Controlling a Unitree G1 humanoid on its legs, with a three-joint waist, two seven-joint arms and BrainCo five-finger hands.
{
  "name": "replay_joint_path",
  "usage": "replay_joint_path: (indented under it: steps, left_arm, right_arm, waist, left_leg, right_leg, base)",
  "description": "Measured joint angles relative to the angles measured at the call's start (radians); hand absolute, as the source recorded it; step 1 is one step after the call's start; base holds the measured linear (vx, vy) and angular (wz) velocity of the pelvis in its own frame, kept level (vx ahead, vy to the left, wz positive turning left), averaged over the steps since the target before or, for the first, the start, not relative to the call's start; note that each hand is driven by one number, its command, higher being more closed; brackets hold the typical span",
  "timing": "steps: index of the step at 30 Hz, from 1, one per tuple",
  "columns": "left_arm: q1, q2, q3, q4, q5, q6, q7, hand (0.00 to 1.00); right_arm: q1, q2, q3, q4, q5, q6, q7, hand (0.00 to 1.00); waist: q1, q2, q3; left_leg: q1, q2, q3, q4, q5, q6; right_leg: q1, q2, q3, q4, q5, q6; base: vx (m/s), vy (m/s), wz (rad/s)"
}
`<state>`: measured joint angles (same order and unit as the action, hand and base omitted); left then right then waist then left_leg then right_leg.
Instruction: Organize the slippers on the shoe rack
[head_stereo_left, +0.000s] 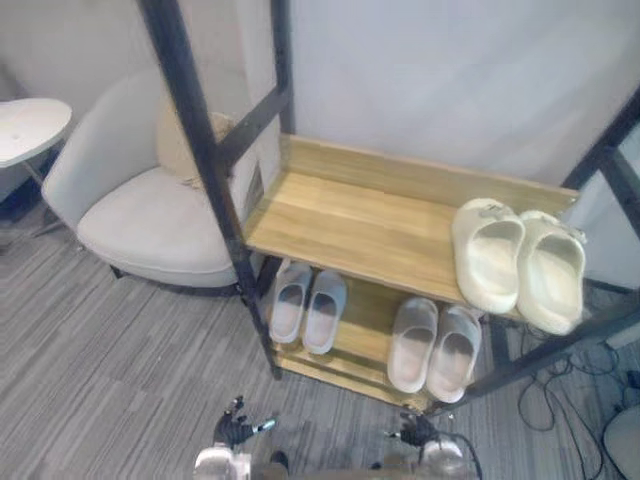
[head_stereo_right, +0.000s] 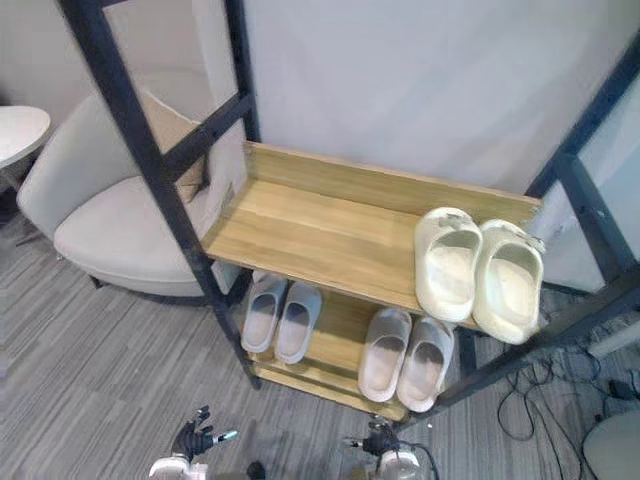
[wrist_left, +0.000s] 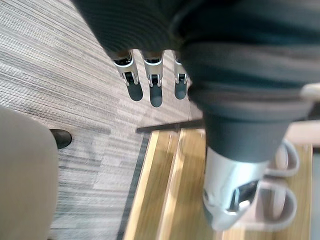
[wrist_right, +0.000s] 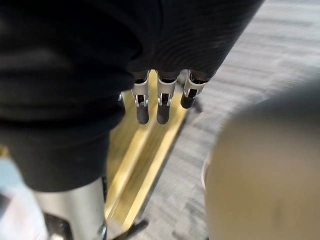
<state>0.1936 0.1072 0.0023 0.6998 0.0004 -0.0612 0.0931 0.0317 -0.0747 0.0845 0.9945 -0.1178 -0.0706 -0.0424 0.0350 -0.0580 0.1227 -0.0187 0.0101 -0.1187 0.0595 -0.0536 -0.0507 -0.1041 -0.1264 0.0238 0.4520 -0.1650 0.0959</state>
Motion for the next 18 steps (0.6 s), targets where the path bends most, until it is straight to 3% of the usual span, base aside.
replay_joint_path:
  steps: [2, 6, 8, 9, 12, 13, 14, 15, 16, 18]
  left_arm:
    - [-0.028, -0.003, -0.002, 0.008, 0.0, 0.0, 0.012, 0.0]
    - [-0.081, -0.029, -0.038, 0.056, 0.0, 0.001, 0.036, 0.0]
    - [-0.082, -0.043, -0.061, 0.064, 0.0, 0.0, 0.038, 0.0]
    - [-0.096, -0.049, -0.082, 0.069, 0.001, 0.0, 0.038, 0.0]
    - [-0.128, -0.062, -0.102, 0.081, 0.023, 0.002, 0.037, 0.0]
    - [-0.13, -0.064, -0.102, 0.082, 0.033, 0.001, 0.037, 0.0]
    - [-0.13, -0.062, -0.102, 0.081, 0.038, -0.001, 0.038, 0.0]
    - [-0.128, -0.06, -0.107, 0.081, 0.039, -0.003, 0.038, 0.0]
    - [-0.136, -0.058, -0.108, 0.092, 0.047, -0.002, 0.038, 0.0]
    - [-0.138, -0.053, -0.099, 0.114, 0.058, 0.001, 0.037, 0.0]
  right_arm:
    - [0.006, -0.008, -0.003, 0.004, 0.001, 0.002, -0.004, 0.0]
    - [-0.042, -0.022, -0.003, 0.003, 0.003, 0.002, -0.017, 0.0]
    - [-0.052, -0.018, -0.005, 0.003, 0.003, 0.002, -0.019, 0.0]
    - [-0.061, -0.011, -0.007, 0.002, 0.003, 0.002, -0.025, 0.0]
    - [-0.084, -0.008, -0.038, -0.002, 0.004, 0.002, -0.044, 0.0]
    - [-0.085, -0.011, -0.042, -0.004, 0.005, 0.003, -0.046, 0.0]
    - [-0.089, -0.017, -0.044, -0.01, 0.005, 0.003, -0.047, 0.0]
    - [-0.068, -0.017, -0.047, -0.045, 0.007, 0.002, -0.047, 0.0]
    - [-0.053, -0.012, -0.047, -0.051, 0.007, -0.002, -0.044, 0.0]
    - [-0.071, -0.003, -0.052, -0.048, 0.008, 0.002, -0.046, 0.0]
  waist:
    - [0.002, -0.023, 0.0]
    - [0.004, 0.063, 0.05]
    - [0.004, 0.069, 0.05]
    - [0.002, 0.068, 0.051]
    - [-0.012, 0.061, 0.06]
    - [-0.014, 0.065, 0.06]
    - [-0.013, 0.064, 0.06]
    - [-0.018, 0.06, 0.057]
    - [-0.03, 0.041, 0.04]
    - [-0.028, 0.046, 0.048]
  left_leg:
    - [-0.043, -0.042, -0.076, 0.005, 0.033, -0.02]
    - [-0.139, -0.036, -0.218, 0.008, 0.082, -0.063]
    - [-0.147, -0.026, -0.202, -0.034, 0.153, -0.06]
    - [-0.154, -0.02, -0.118, -0.082, 0.214, -0.025]
    - [-0.229, 0.031, 0.323, 0.172, 0.028, 0.071]
    - [-0.233, 0.044, 0.399, 0.199, 0.026, 0.076]
    - [-0.236, 0.038, 0.416, 0.204, 0.037, 0.085]
    - [-0.229, -0.004, 0.376, 0.15, 0.07, 0.077]
    - [-0.206, -0.015, 0.38, 0.082, 0.046, 0.086]
    - [-0.203, 0.05, 0.531, 0.283, -0.097, 0.132]
  right_leg:
    - [0.032, -0.013, 0.047, -0.087, -0.059, -0.015]
    - [0.102, 0.009, -0.102, -0.254, -0.055, -0.028]
    - [0.121, 0.011, -0.168, -0.269, -0.047, -0.04]
    - [0.12, 0.004, -0.222, -0.281, -0.034, -0.057]
    - [0.104, -0.012, -0.32, -0.266, -0.032, -0.062]
    - [0.104, -0.01, -0.343, -0.237, -0.034, -0.06]
    - [0.105, -0.006, -0.347, -0.224, -0.041, -0.057]
    - [0.107, -0.01, -0.341, -0.26, -0.061, -0.063]
    - [0.112, -0.037, -0.384, -0.299, -0.047, -0.042]
    - [0.114, -0.064, -0.422, -0.263, -0.035, -0.029]
  base:
    - [0.06, -0.099, 1.37]
    - [-0.01, -0.145, 1.05]
    - [-0.04, -0.166, 1.05]
    - [-0.05, -0.066, 1.07]
    - [-0.02, 0.004, 0.88]
    - [-0.01, 0.007, 0.86]
    - [-0.05, 0.011, 0.95]
    - [-0.09, 0.098, 0.99]
    - [-0.08, 0.128, 0.92]
    - [0.03, 0.146, 0.59]
